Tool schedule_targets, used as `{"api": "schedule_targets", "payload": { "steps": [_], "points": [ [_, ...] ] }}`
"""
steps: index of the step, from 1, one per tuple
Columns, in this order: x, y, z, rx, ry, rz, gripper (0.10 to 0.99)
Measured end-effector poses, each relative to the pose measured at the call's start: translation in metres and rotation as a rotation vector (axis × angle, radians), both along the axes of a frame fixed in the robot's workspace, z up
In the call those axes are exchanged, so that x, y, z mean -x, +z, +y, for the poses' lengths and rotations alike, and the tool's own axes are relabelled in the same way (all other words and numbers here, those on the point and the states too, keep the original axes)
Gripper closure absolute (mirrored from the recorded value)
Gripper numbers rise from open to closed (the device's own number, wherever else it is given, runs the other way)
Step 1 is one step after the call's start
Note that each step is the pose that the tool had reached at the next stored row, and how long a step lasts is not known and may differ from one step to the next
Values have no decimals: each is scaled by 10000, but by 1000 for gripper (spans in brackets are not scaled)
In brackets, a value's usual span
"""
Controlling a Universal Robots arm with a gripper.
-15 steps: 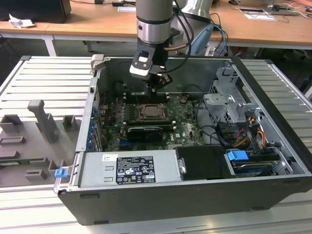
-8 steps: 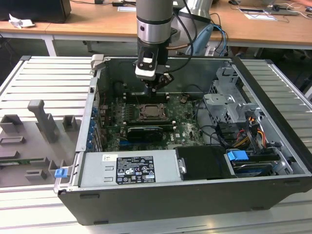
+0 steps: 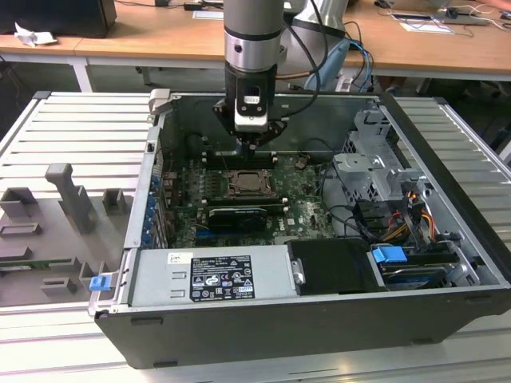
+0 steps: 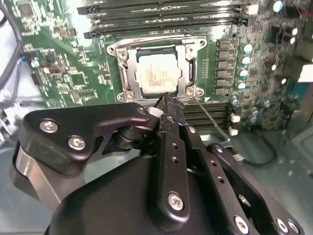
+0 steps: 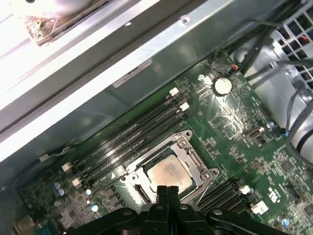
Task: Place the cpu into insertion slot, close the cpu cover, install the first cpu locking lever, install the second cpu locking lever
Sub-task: 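Install the first cpu locking lever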
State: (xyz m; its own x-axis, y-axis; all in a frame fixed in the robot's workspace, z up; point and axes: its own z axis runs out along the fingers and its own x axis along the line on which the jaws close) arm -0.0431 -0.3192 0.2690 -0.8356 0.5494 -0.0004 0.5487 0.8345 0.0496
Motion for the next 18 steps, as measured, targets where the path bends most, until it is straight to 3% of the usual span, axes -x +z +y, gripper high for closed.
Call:
{"api": "schedule_targets", "payload": {
  "steps": [7,18],
  "points": [
    [0,-2,0,2,1870,1,980],
    [0,-2,0,3,4074,1,980]
  ]
}}
